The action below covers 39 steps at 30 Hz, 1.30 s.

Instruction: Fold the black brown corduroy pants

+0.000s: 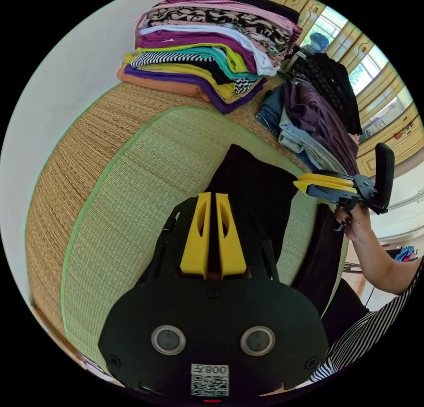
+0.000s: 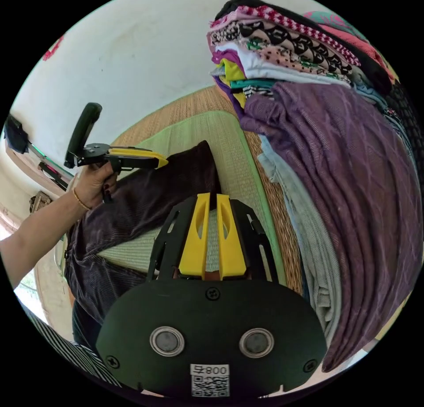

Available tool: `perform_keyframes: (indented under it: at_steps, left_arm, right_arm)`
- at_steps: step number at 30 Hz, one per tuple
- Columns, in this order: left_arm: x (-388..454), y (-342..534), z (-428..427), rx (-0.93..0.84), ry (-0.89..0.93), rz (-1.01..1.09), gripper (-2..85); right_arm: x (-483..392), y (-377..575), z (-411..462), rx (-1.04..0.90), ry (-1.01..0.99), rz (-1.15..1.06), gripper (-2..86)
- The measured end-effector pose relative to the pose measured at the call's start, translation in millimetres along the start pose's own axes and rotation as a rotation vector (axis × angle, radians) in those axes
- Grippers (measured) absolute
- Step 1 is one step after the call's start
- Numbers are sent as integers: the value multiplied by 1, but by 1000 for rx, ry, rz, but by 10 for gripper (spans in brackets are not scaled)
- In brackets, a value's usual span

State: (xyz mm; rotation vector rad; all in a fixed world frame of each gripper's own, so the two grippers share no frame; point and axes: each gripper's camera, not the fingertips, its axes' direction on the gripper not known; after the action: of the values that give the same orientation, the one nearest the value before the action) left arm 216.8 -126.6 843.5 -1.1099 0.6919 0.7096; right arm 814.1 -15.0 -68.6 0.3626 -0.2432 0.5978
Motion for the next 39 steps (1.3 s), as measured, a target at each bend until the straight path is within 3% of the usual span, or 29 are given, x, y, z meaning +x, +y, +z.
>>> perform_keyframes:
  at_steps: [5,9,15,18,22,25,30,35,39]
  left_arm:
    - [15,-4,-31,167,13,-18,28]
    - [14,-13,-14,97,-19,-58,45]
    - [41,22,2,66,273,4,93]
    - [73,61,23,-42,363,81,104]
    - [100,104,48,-170,319,117,104]
    - [101,119,52,-158,259,92,82]
    - [96,141,56,-178,279,60,42]
    - [93,174,33,-90,331,61,34]
    - [88,201,52,-135,296,33,40]
  right_arm:
    - [5,4,-58,130,-85,-27,20]
    - [22,-3,-55,104,-52,20,21]
    - [37,36,-67,31,28,26,47]
    - [39,80,-73,-36,84,18,67]
    - [40,133,-62,-158,132,47,81]
    - [41,148,-45,-209,170,63,80]
    - [39,146,-33,-217,166,70,42]
    - [34,153,-64,-106,58,75,14]
    - [39,165,-41,-151,64,101,11]
